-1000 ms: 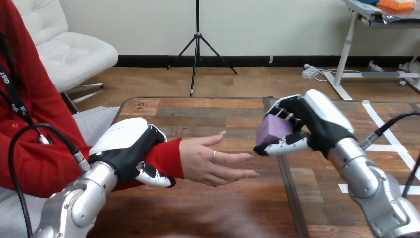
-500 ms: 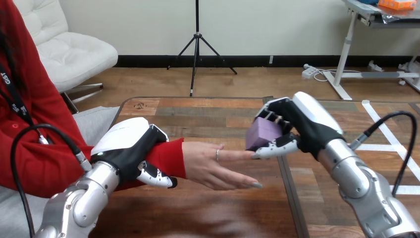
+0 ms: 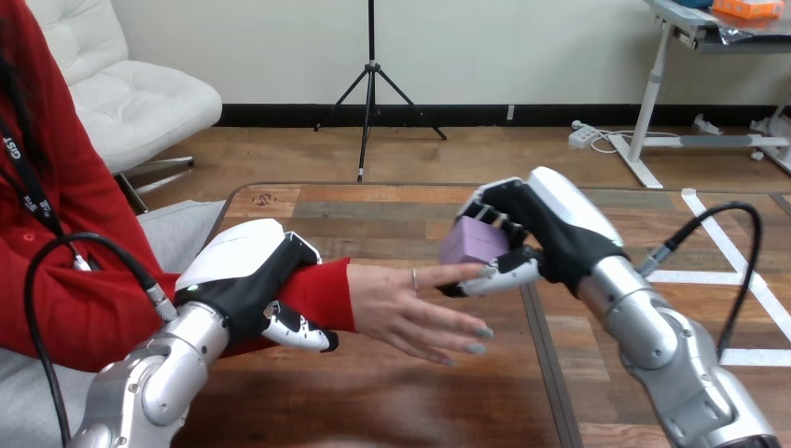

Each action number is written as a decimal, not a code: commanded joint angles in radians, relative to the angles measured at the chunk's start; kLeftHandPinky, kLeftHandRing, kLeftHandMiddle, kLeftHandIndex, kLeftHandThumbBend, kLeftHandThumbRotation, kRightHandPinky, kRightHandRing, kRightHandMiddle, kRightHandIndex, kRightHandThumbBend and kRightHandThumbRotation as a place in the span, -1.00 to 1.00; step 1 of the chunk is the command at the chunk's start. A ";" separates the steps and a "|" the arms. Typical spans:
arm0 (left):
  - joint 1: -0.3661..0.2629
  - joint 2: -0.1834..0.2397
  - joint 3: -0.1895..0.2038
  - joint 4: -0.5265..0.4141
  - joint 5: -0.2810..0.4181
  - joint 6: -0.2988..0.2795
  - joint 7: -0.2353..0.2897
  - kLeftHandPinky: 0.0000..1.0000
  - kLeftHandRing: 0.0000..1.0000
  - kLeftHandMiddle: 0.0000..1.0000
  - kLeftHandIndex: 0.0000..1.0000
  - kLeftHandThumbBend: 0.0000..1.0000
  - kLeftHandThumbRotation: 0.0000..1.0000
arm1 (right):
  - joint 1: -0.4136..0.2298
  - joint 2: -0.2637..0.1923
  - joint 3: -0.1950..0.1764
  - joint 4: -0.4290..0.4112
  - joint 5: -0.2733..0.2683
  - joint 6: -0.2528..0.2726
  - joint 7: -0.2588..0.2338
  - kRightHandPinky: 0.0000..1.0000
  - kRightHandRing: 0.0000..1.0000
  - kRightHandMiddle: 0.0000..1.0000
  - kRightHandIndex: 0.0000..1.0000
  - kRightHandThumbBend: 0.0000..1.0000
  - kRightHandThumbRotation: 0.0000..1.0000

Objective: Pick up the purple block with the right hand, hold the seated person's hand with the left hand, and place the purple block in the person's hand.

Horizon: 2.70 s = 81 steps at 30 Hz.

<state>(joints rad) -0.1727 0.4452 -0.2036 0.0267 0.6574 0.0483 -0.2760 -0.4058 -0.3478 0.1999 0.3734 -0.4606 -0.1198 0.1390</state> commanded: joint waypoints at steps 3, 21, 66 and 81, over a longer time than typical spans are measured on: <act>-0.232 -0.082 0.013 -0.120 -0.047 -0.052 0.066 -0.57 -0.43 -0.30 -0.28 0.33 -1.00 | -0.180 0.042 0.023 -0.148 -0.016 0.012 0.020 -0.34 -0.29 -0.16 -0.05 0.26 -1.00; -0.230 -0.097 0.010 -0.114 -0.040 -0.057 0.072 -0.57 -0.44 -0.31 -0.28 0.34 -1.00 | -0.189 0.085 0.057 -0.214 -0.047 0.036 0.062 -0.51 -0.41 -0.24 -0.07 0.24 -1.00; -0.221 -0.107 0.044 -0.131 -0.070 -0.073 0.116 -0.60 -0.47 -0.33 -0.31 0.29 -1.00 | -0.131 0.100 0.064 -0.270 -0.033 0.029 0.119 -0.42 -0.32 -0.17 -0.07 0.19 -1.00; -0.212 -0.078 0.033 -0.151 -0.048 -0.073 0.092 -0.48 -0.33 -0.19 -0.17 0.40 -1.00 | -0.114 0.076 0.047 -0.261 -0.019 0.028 0.132 -0.26 -0.13 -0.02 0.06 0.25 -1.00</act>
<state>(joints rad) -0.1916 0.4087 -0.1845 0.0307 0.6529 0.0479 -0.2321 -0.4218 -0.2867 0.2311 0.2128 -0.5127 -0.0543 0.2468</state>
